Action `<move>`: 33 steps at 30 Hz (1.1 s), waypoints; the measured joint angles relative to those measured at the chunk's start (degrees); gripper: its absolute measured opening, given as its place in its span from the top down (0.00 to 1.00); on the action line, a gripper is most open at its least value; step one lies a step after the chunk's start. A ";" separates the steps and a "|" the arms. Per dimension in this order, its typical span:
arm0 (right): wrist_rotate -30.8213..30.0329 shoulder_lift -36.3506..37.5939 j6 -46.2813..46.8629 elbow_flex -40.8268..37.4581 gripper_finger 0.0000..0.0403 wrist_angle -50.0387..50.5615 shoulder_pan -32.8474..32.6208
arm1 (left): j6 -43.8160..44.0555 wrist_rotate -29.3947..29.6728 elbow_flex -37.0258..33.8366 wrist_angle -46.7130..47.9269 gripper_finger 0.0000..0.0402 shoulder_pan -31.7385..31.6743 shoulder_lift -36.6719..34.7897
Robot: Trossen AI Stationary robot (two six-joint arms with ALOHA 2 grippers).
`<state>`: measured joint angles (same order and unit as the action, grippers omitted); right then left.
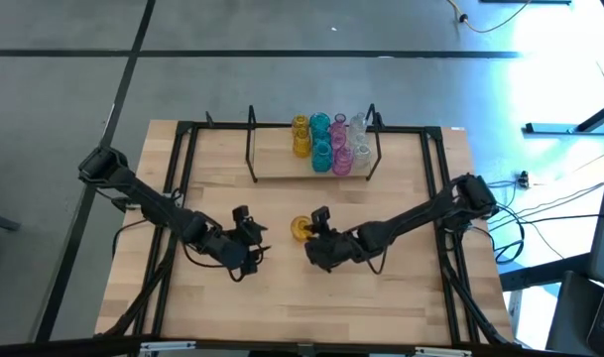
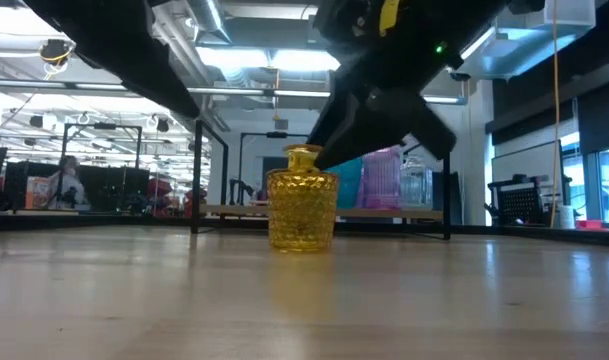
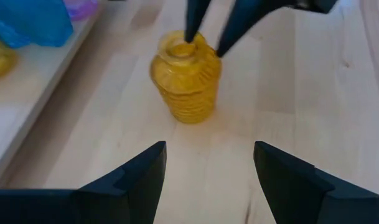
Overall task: Sort vases onto shelf
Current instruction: Put the yellow vase aligned with the other yellow vase on the shelf
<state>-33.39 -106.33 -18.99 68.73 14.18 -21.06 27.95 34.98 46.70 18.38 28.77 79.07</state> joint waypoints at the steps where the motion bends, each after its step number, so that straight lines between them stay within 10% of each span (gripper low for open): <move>1: 0.07 0.48 0.83 -0.02 0.59 0.59 -0.33 | -0.05 0.65 0.00 -0.04 0.41 0.02 0.00; 15: -1.50 5.85 23.52 -3.88 0.54 16.21 -10.69 | -8.85 -4.71 0.02 -22.13 0.27 -7.43 9.50; 33: -4.00 5.85 38.74 -25.74 0.54 -11.63 -13.79 | -16.13 -6.64 0.04 -37.65 0.27 -13.49 16.66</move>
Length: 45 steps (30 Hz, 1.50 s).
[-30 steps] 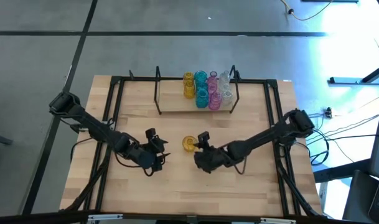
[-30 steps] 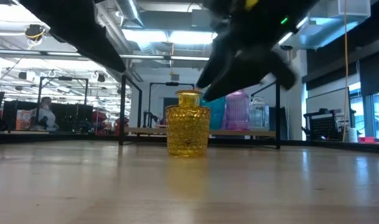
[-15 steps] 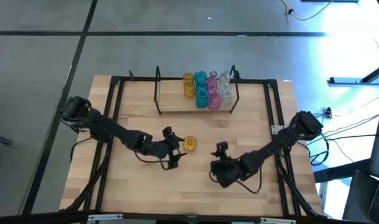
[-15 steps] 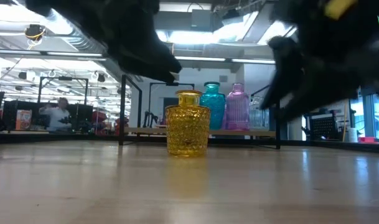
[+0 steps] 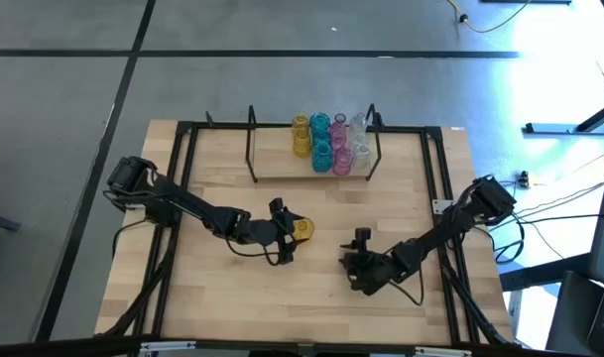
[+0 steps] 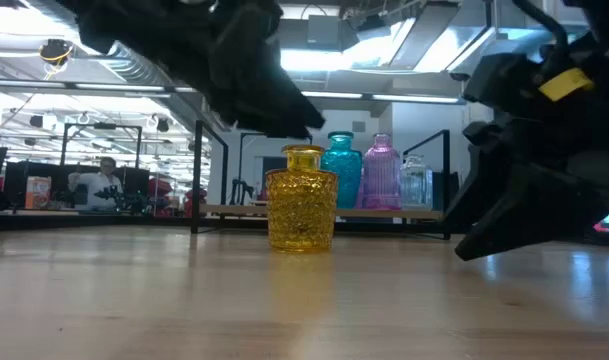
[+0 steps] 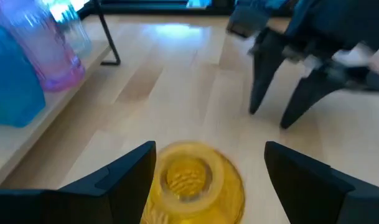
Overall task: Sort vases onto shelf
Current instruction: Put the yellow vase aligned with the other yellow vase on the shelf
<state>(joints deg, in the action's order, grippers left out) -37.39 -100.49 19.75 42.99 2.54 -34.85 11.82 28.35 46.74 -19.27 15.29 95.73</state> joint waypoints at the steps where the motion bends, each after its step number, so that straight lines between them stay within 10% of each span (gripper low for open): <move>1: 0.12 0.00 0.01 0.01 0.54 -0.26 0.00 | -0.07 0.42 0.00 0.05 0.27 -0.16 0.78; 14: 0.92 0.00 -0.68 0.06 0.54 -3.10 -0.02 | 0.04 0.01 -0.02 0.12 0.28 -1.05 3.78; 27: 0.74 0.00 -0.72 0.06 0.54 -2.90 -0.02 | -0.24 -0.65 -0.02 0.15 0.51 -1.03 3.78; 45: -0.57 0.00 -0.74 0.06 0.54 -2.66 -0.02 | -7.55 10.99 -0.06 0.17 0.51 -3.30 -4.40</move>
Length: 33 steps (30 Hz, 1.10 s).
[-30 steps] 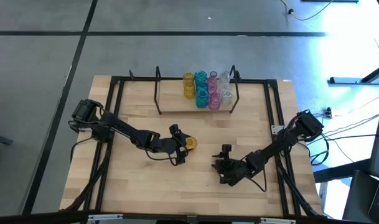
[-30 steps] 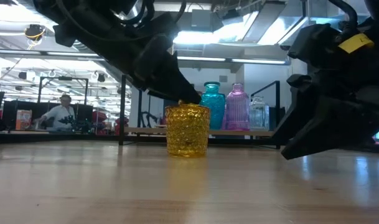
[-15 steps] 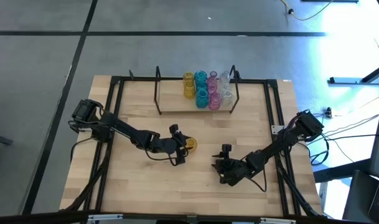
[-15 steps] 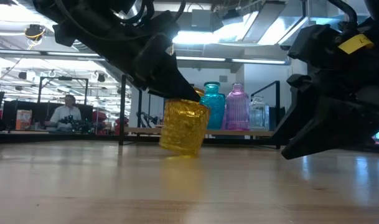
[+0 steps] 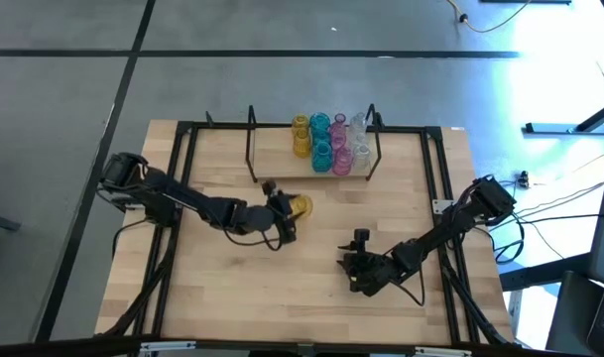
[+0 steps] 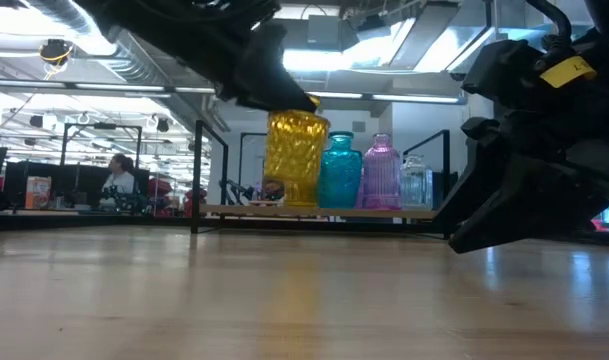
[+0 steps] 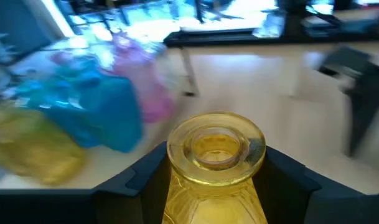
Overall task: Sort vases onto shelf
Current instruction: Put the yellow vase aligned with the other yellow vase on the shelf
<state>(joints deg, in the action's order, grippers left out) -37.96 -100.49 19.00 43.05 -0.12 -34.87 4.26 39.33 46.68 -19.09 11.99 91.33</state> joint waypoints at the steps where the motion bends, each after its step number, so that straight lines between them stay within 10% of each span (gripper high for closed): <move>1: -0.02 0.00 0.00 0.00 0.54 -0.02 0.00 | -0.31 0.97 0.04 -0.23 0.51 -0.70 -0.39; 33: -0.23 0.00 0.04 0.00 0.54 -0.02 0.02 | 1.68 -4.29 0.05 -5.18 0.51 -21.62 1.01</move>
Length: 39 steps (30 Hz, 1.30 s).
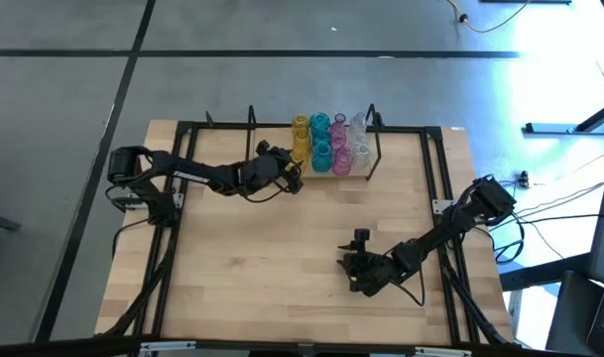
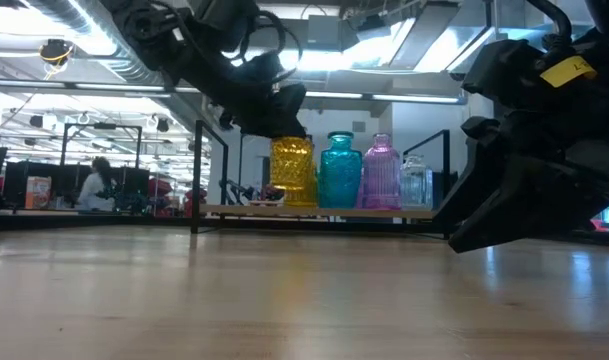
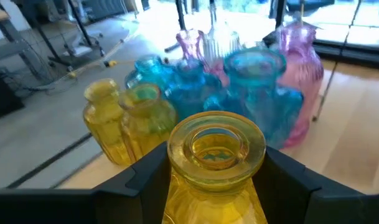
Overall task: Sort vases onto shelf
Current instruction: Put the yellow vase aligned with the other yellow vase on the shelf
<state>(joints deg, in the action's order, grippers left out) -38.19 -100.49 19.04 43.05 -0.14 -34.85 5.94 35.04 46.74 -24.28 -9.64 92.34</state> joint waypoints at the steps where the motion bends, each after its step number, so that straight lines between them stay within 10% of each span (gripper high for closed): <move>1: -0.29 0.00 -0.01 0.00 0.54 0.01 0.00 | 0.02 -0.64 0.00 0.39 0.51 -0.20 0.12; 39: -1.30 0.02 0.20 0.01 0.54 0.02 0.00 | 5.99 0.12 0.00 -7.60 0.51 -2.09 6.00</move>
<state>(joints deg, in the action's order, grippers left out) -39.49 -100.47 19.25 43.06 -0.12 -34.85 11.93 35.16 46.74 -31.87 -11.73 98.35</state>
